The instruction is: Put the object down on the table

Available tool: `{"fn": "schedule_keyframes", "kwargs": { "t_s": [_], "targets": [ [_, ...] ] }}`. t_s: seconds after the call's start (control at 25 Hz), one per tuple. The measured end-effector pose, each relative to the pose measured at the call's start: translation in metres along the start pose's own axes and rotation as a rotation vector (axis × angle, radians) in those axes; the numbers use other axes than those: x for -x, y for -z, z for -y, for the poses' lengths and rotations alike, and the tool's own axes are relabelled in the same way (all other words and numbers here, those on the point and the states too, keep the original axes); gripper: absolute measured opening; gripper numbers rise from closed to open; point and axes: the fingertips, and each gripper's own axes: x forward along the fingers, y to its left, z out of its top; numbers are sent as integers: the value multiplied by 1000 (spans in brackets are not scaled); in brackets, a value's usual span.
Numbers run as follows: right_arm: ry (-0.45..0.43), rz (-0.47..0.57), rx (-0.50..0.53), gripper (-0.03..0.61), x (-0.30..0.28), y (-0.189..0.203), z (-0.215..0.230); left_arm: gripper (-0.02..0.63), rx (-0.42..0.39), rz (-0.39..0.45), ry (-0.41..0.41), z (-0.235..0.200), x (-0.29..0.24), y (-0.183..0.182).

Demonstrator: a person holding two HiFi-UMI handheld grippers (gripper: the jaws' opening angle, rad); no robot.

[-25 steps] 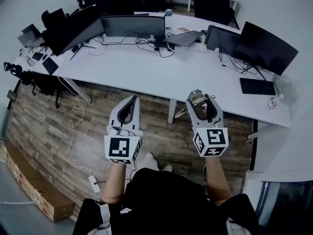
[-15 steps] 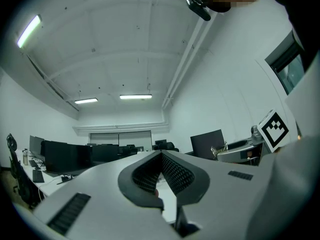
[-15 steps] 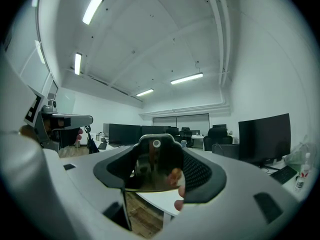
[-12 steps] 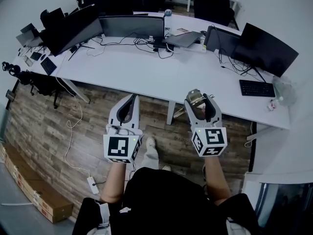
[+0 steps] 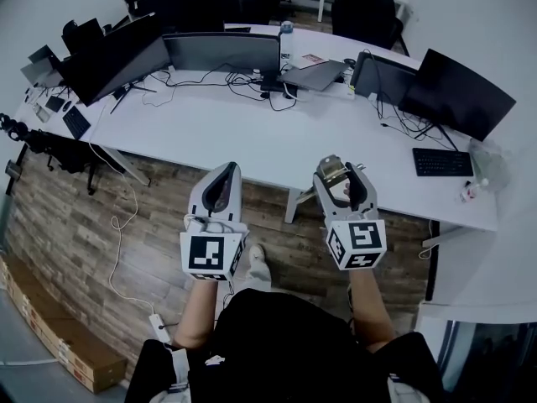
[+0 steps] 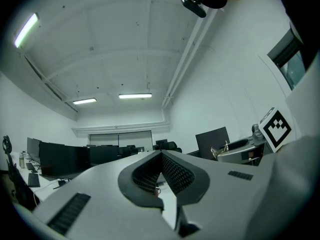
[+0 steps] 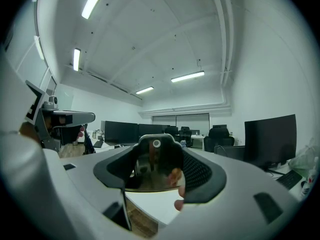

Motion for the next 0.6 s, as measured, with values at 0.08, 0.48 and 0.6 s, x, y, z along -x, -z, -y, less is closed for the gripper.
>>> {"fn": "schedule_keyframes", "kwargs": {
  "t_s": [0.08, 0.48, 0.6],
  "targets": [
    [3, -1, 1, 293, -14, 0, 3, 12, 11, 17, -1, -8, -15, 0],
    [17, -7, 3, 293, -91, -11, 13, 12, 16, 26, 6, -58, -80, 8],
    [23, -11, 4, 293, -113, -13, 12, 12, 33, 19, 16, -72, -97, 10]
  ]
}}
